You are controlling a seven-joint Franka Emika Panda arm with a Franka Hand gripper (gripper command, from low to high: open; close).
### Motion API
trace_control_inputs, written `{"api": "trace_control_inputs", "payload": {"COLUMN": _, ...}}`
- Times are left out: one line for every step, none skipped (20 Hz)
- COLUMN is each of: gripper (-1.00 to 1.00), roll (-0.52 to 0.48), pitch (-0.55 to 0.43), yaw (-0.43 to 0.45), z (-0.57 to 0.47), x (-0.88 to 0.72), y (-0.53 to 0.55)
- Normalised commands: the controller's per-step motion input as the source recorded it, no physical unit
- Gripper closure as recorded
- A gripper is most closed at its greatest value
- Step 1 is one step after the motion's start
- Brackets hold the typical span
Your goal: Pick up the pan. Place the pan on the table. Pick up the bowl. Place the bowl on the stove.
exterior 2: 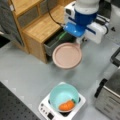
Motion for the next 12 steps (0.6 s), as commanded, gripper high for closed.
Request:
{"api": "trace_control_inputs", "payload": {"gripper": 1.00, "roll": 0.059, "pitch": 0.156, "yaw": 0.091, "z": 0.15, "x": 0.36, "y": -0.13}}
{"api": "trace_control_inputs", "payload": {"gripper": 1.00, "roll": 0.058, "pitch": 0.154, "yaw": 0.096, "z": 0.16, "x": 0.40, "y": -0.15}}
{"api": "trace_control_inputs", "payload": {"gripper": 1.00, "roll": 0.057, "pitch": 0.151, "yaw": 0.109, "z": 0.18, "x": 0.45, "y": -0.19}}
{"api": "trace_control_inputs", "payload": {"gripper": 1.00, "roll": 0.057, "pitch": 0.151, "yaw": 0.111, "z": 0.20, "x": 0.47, "y": -0.21}}
{"api": "trace_control_inputs", "payload": {"gripper": 1.00, "roll": 0.055, "pitch": 0.153, "yaw": 0.109, "z": 0.21, "x": 0.47, "y": -0.21}}
{"api": "trace_control_inputs", "payload": {"gripper": 1.00, "roll": 0.053, "pitch": 0.159, "yaw": 0.139, "z": 0.24, "x": 0.50, "y": -0.23}}
{"api": "trace_control_inputs", "payload": {"gripper": 1.00, "roll": 0.044, "pitch": 0.167, "yaw": 0.150, "z": 0.29, "x": 0.53, "y": -0.24}}
{"api": "trace_control_inputs", "payload": {"gripper": 1.00, "roll": 0.028, "pitch": 0.182, "yaw": 0.156, "z": 0.35, "x": 0.57, "y": -0.26}}
{"api": "trace_control_inputs", "payload": {"gripper": 1.00, "roll": 0.016, "pitch": 0.197, "yaw": 0.160, "z": 0.42, "x": 0.61, "y": -0.28}}
{"api": "trace_control_inputs", "payload": {"gripper": 1.00, "roll": 0.002, "pitch": 0.214, "yaw": 0.157, "z": 0.48, "x": 0.66, "y": -0.29}}
{"api": "trace_control_inputs", "payload": {"gripper": 1.00, "roll": -0.005, "pitch": 0.227, "yaw": 0.155, "z": 0.52, "x": 0.69, "y": -0.30}}
{"api": "trace_control_inputs", "payload": {"gripper": 1.00, "roll": -0.012, "pitch": 0.241, "yaw": 0.154, "z": 0.53, "x": 0.73, "y": -0.31}}
